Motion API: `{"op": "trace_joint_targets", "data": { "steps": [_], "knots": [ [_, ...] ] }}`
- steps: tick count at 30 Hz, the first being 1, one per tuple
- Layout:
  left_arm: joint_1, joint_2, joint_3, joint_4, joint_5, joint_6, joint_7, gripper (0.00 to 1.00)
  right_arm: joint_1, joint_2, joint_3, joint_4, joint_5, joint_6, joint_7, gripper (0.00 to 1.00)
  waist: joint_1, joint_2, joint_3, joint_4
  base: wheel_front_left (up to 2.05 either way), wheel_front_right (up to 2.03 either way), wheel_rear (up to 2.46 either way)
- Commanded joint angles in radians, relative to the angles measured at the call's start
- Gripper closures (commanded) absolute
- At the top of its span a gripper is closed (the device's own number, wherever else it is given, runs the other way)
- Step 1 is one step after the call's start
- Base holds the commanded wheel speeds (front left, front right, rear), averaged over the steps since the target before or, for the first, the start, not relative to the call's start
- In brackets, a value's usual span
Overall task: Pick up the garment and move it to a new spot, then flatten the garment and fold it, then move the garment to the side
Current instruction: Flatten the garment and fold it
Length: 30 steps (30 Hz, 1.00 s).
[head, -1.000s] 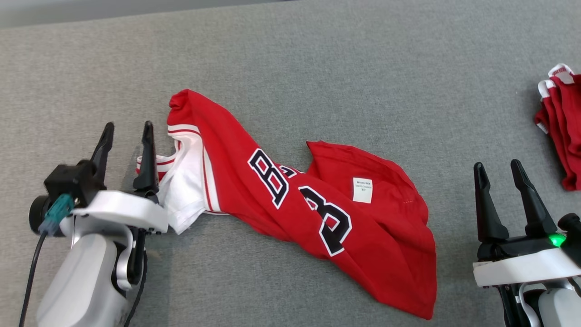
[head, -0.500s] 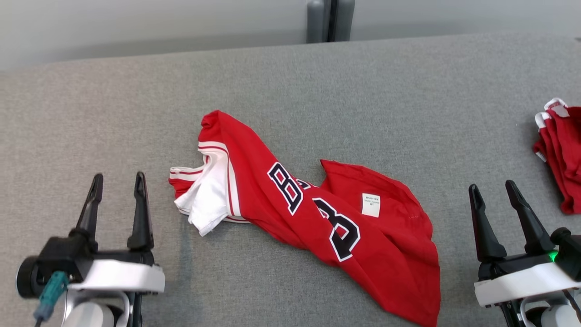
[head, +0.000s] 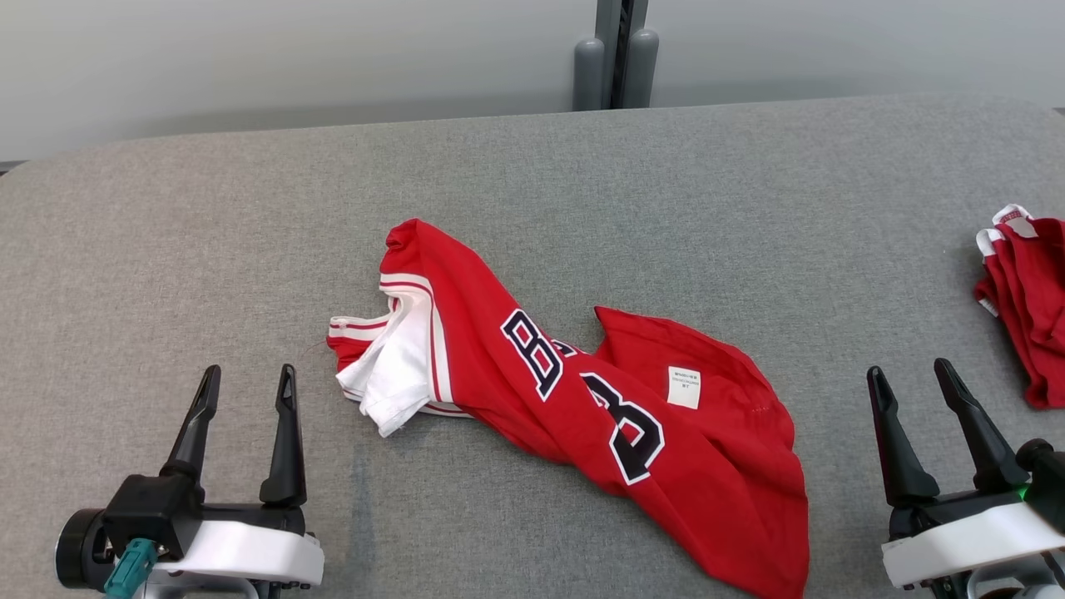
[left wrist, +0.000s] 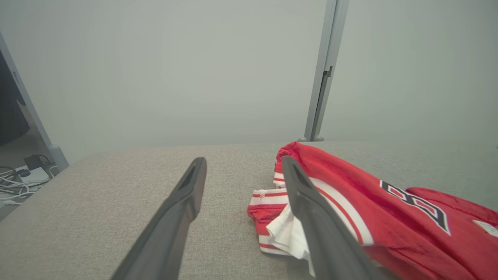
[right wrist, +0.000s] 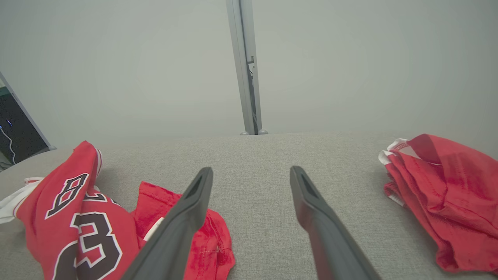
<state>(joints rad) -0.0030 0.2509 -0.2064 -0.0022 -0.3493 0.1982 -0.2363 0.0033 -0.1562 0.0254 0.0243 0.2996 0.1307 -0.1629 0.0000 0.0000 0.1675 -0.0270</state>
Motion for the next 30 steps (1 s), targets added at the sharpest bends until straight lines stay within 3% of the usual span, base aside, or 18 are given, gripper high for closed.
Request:
{"op": "trace_joint_targets", "data": {
  "steps": [1, 10, 25, 30],
  "knots": [
    [0.001, 0.006, 0.002, -0.004, 0.002, 0.005, 0.004, 0.0, 0.002, -0.004, -0.003, -0.002, -0.004, 0.0, 0.006, 0.0, 0.0, 0.0, 0.001, 0.0, 0.0, 0.0, 0.0],
    [-0.025, 0.004, -0.008, -0.012, 0.0, 0.007, 0.005, 0.0, 0.023, -0.006, -0.004, 0.03, 0.0, 0.0, 0.026, 0.0, 0.0, 0.0, 0.018, 0.009, 0.0, 0.0, 0.0],
    [-0.077, -0.016, -0.022, -0.003, -0.004, -0.001, -0.01, 0.0, -0.029, -0.023, 0.169, 0.24, 0.058, 0.0, -0.004, 0.0, 0.0, 0.0, 0.09, 0.038, 0.0, 0.0, 0.0],
    [-0.081, -0.02, -0.023, 0.002, -0.005, -0.001, -0.013, 0.0, -0.046, -0.029, 0.191, 0.256, 0.049, 0.0, -0.024, 0.0, 0.0, 0.0, 0.095, 0.04, 0.0, 0.0, 0.0]
  ]
}}
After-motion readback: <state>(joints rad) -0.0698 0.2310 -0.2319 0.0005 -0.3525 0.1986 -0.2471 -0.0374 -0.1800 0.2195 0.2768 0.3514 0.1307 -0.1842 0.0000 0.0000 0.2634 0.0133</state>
